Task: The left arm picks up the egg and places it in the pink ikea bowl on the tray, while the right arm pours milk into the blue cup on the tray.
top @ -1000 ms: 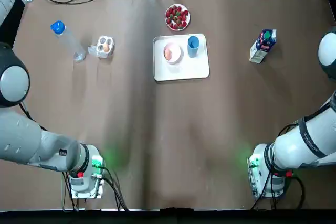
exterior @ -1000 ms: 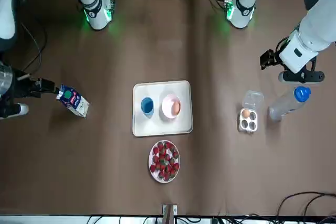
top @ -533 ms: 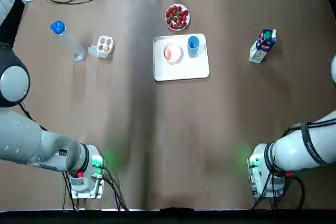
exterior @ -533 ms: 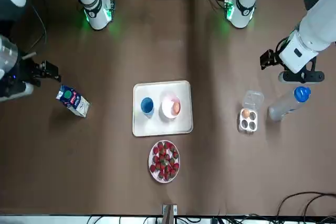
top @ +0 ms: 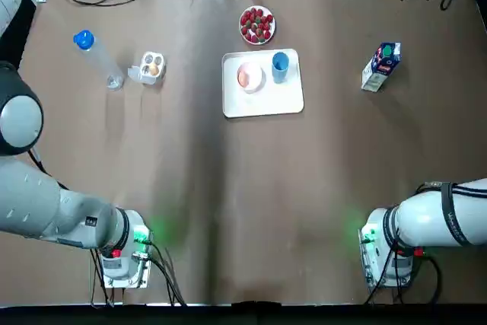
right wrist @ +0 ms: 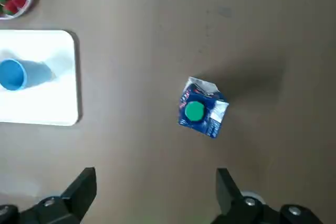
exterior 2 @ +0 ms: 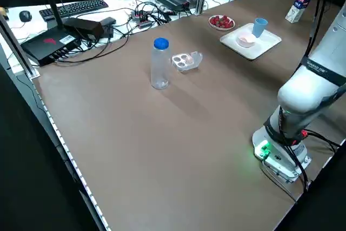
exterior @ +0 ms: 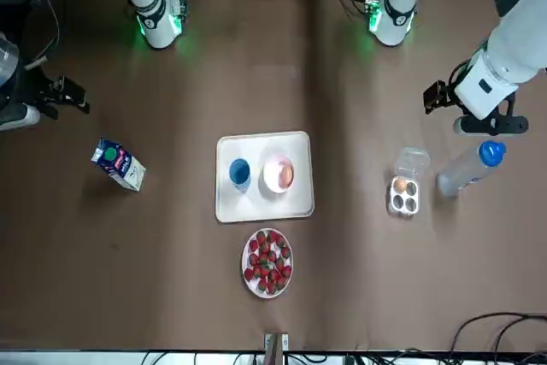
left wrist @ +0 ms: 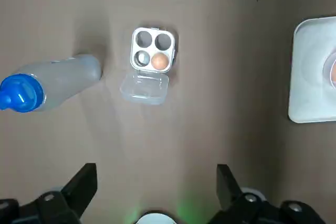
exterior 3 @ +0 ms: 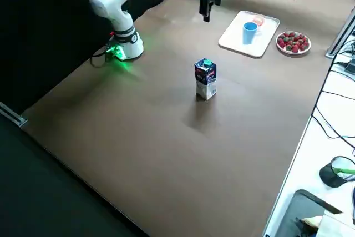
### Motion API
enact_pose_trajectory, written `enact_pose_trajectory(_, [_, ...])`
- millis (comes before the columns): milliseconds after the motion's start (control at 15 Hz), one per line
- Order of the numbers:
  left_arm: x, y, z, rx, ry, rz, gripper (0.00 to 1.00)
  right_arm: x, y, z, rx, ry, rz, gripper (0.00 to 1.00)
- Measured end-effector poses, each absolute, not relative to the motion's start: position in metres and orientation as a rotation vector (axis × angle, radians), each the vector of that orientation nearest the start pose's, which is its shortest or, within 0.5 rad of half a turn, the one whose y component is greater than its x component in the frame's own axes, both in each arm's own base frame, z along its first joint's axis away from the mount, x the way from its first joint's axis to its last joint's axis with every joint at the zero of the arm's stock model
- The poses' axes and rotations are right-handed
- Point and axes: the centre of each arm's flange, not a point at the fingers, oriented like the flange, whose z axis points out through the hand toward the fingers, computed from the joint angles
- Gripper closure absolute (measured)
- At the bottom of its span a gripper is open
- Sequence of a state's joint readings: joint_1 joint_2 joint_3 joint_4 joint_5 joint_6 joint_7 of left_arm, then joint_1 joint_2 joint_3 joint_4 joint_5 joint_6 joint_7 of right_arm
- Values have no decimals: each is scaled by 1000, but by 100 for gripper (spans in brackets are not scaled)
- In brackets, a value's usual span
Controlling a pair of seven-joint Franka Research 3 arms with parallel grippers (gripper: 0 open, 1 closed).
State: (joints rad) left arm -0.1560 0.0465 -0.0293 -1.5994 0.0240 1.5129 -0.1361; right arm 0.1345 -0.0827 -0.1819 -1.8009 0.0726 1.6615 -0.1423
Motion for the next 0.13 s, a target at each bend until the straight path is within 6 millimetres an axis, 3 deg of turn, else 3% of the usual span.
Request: enact_pose_trajectory(133, [550, -100, 581, -3091, 77, 198, 0, 529, -23, 566, -3059, -134, 93, 0])
